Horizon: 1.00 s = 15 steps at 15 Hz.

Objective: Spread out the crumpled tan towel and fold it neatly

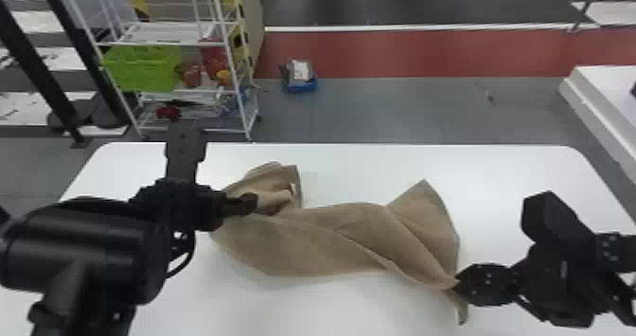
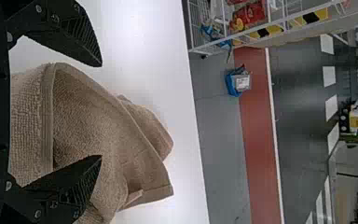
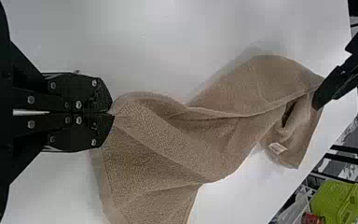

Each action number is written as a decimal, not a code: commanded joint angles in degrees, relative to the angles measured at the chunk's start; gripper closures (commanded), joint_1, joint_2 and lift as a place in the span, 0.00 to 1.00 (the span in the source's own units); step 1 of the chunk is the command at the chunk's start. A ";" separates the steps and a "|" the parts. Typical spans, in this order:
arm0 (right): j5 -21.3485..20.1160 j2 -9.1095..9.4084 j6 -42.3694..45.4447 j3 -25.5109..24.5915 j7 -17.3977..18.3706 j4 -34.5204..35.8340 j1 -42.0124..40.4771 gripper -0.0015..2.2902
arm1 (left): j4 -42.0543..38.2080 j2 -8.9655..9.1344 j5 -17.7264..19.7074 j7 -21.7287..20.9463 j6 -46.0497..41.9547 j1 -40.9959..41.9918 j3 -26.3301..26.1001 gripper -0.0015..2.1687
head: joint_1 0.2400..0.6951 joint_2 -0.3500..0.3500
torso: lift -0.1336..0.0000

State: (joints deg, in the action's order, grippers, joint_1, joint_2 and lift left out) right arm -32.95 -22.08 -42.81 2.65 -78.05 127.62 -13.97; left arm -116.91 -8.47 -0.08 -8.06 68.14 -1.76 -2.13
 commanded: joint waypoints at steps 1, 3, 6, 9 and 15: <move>-0.01 0.02 -0.04 0.08 -0.28 0.00 0.08 0.57 | 3.00 -0.23 -0.54 -0.46 0.38 -2.28 -0.07 0.12 | 1.00 0.59 | 0.08; -0.01 0.02 -0.04 0.08 -0.28 0.00 0.17 0.57 | 4.06 -0.41 -0.71 -0.64 1.96 -3.43 0.02 0.20 | 1.00 0.60 | 0.08; -0.10 -0.15 0.14 -0.18 -0.28 -0.35 0.43 0.57 | 3.97 -0.58 -0.71 -1.43 3.72 -3.60 -0.07 0.51 | 1.00 0.61 | 0.08; 0.17 -0.15 -0.04 -0.62 -0.28 -0.53 0.69 0.57 | 3.36 -0.76 -0.80 -1.61 7.06 -3.60 -0.07 0.82 | 1.00 0.60 | 0.08; 13.09 1.60 -5.14 -11.43 8.00 -0.53 5.18 0.57 | -6.93 -0.41 1.66 2.88 7.76 -2.11 5.11 0.82 | 1.00 0.58 | 0.08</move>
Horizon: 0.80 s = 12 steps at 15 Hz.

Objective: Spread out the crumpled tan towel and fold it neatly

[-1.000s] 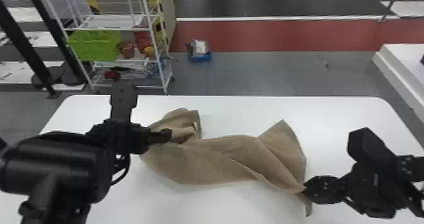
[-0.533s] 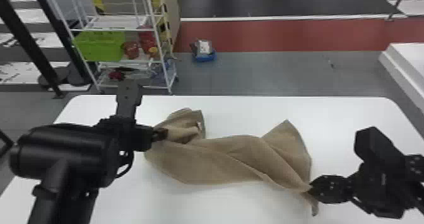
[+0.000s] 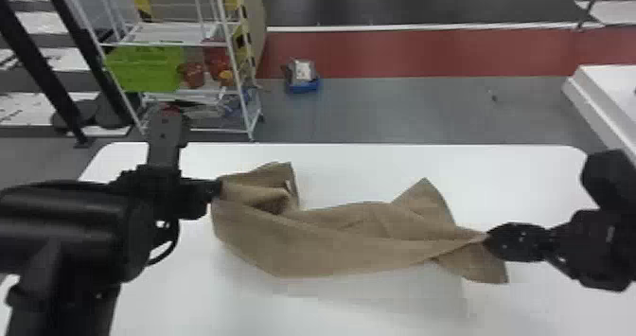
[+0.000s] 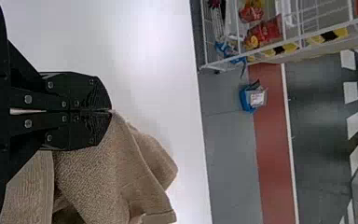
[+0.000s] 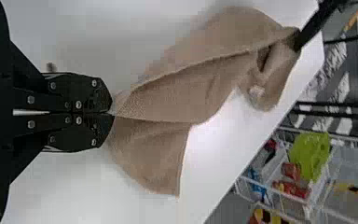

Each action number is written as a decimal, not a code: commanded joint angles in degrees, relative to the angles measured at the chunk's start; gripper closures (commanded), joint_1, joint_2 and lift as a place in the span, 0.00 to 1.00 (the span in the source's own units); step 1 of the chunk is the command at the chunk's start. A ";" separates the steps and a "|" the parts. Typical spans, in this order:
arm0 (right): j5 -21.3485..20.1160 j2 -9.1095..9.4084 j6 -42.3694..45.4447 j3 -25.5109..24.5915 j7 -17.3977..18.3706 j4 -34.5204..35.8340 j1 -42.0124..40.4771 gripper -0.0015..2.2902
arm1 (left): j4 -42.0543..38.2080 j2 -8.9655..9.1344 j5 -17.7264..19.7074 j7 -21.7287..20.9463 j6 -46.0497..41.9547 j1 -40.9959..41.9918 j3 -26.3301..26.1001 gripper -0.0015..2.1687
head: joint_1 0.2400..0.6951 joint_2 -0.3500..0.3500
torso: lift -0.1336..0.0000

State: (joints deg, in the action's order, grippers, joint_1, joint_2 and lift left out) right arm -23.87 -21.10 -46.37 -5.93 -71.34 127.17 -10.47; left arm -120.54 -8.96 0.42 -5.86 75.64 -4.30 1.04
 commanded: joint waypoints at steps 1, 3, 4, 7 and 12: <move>6.91 0.98 -2.11 -4.61 4.46 -0.43 2.65 0.57 | -6.11 0.17 3.01 2.08 0.79 1.05 4.23 0.82 | 1.00 0.58 | 0.08; 10.78 1.68 -2.64 -6.19 10.17 -1.40 4.49 0.57 | -10.33 0.17 6.87 3.13 2.90 2.19 9.60 0.82 | 1.00 0.57 | 0.08; 12.01 2.47 -2.82 -6.37 12.81 -2.01 5.55 0.57 | -11.56 0.17 8.72 3.84 3.25 2.54 12.32 0.82 | 1.00 0.57 | 0.08; 14.64 3.88 -3.17 -5.23 22.04 -4.47 9.41 0.57 | -13.58 0.25 15.05 7.09 5.01 2.54 18.82 0.82 | 1.00 0.59 | 0.08; 14.99 4.32 -5.28 1.36 31.09 -14.23 21.19 0.57 | -6.99 0.43 18.56 13.68 4.31 -6.42 16.01 0.82 | 0.95 0.61 | 0.08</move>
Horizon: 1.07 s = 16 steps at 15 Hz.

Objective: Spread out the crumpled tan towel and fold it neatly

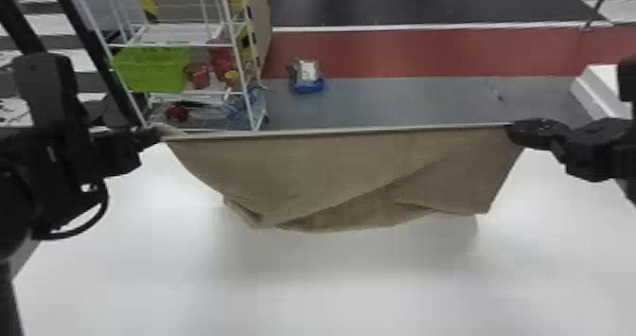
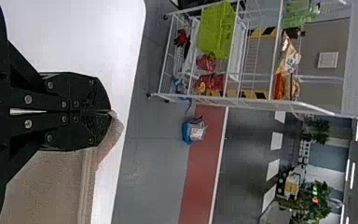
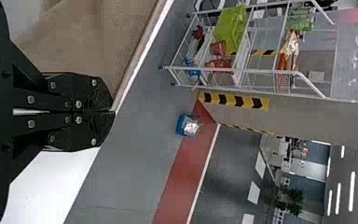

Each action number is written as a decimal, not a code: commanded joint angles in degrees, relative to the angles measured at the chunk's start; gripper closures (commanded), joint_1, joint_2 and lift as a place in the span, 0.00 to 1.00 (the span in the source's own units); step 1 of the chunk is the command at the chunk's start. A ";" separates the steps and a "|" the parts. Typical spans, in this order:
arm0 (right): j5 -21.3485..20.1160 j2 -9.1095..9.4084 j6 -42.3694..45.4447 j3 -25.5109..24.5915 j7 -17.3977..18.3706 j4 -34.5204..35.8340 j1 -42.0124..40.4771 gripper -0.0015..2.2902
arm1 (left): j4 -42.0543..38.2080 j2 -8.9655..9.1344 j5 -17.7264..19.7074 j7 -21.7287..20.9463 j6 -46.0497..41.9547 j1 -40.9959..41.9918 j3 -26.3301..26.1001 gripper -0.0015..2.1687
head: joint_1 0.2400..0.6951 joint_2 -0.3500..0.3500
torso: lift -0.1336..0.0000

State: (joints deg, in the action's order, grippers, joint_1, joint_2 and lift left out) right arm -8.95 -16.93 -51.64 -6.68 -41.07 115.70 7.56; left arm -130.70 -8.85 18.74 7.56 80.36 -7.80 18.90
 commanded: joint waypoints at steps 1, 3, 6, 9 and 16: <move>0.08 1.19 0.35 3.25 0.99 -4.52 5.71 0.57 | 6.07 0.59 0.24 1.58 -2.00 -4.95 -3.87 0.82 | 0.92 0.61 | 0.08; -0.01 2.69 0.53 4.57 1.52 -7.25 9.93 0.57 | 12.04 0.94 0.07 2.81 -5.87 -9.08 -7.65 0.82 | 0.82 0.62 | 0.08; 0.08 3.48 -0.17 5.18 3.72 -7.51 14.33 0.57 | 16.18 1.73 0.15 3.78 -7.45 -14.53 -9.58 0.82 | 0.72 0.60 | 0.08; 2.98 3.39 0.18 3.60 6.97 -7.16 15.12 0.57 | 15.21 1.64 1.82 3.96 -7.45 -16.11 -8.79 0.82 | 0.57 0.58 | 0.08; 8.25 1.72 6.33 -3.87 -1.20 3.30 -2.20 0.56 | 1.06 1.11 11.58 3.17 -7.98 0.77 4.92 0.82 | 0.56 0.59 | 0.08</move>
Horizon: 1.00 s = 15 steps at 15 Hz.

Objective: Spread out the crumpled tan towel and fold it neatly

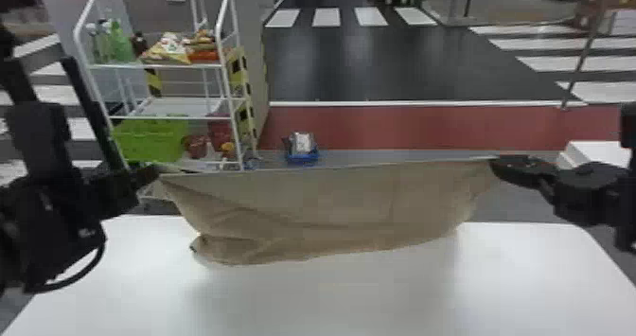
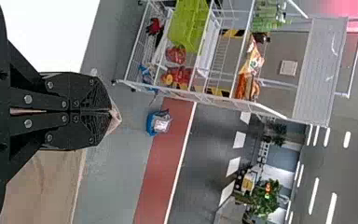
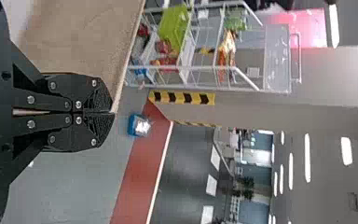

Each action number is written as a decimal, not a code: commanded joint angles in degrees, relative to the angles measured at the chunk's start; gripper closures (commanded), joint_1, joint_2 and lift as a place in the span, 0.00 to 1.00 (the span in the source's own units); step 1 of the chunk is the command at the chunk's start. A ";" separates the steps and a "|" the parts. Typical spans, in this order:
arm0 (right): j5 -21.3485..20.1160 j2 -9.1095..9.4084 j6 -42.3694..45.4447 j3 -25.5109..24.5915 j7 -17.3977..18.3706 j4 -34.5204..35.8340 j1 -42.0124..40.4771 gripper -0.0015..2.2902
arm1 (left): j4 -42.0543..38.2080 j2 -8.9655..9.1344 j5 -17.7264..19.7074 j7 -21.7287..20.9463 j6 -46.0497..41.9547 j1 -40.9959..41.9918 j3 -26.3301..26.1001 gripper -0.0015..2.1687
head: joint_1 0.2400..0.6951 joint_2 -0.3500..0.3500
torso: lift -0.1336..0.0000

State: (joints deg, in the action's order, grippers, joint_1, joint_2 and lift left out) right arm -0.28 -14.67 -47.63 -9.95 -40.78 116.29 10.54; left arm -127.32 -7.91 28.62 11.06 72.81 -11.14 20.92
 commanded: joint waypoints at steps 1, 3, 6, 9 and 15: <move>-0.42 -0.45 4.07 -1.13 -1.41 3.59 -7.02 0.56 | -2.67 0.00 2.14 -0.16 -0.43 4.37 3.60 0.82 | 0.66 0.63 | 0.08; 1.34 -0.54 2.31 -2.62 -0.44 4.03 -6.84 0.56 | -4.51 -0.09 3.73 0.27 -0.07 3.84 5.18 0.82 | 0.75 0.66 | 0.08; 3.80 -0.54 0.38 -4.20 0.79 5.79 -5.00 0.56 | -6.45 -0.09 3.90 0.45 1.16 1.47 5.62 0.82 | 0.74 0.66 | 0.08; 4.15 -0.45 1.08 -2.36 5.89 2.18 0.19 0.56 | -2.23 -0.35 3.29 0.54 0.10 -3.19 3.34 0.82 | 0.65 0.64 | 0.08; 7.23 -0.54 4.60 -1.92 10.11 -7.48 9.15 0.56 | 15.35 -2.29 2.14 -0.34 -3.59 -15.06 -1.06 0.82 | 0.44 0.60 | 0.08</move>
State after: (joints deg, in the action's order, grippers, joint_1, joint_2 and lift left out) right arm 6.58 -15.09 -43.13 -11.62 -31.14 110.99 17.38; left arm -115.86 -9.97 30.74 10.77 69.49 -22.99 20.69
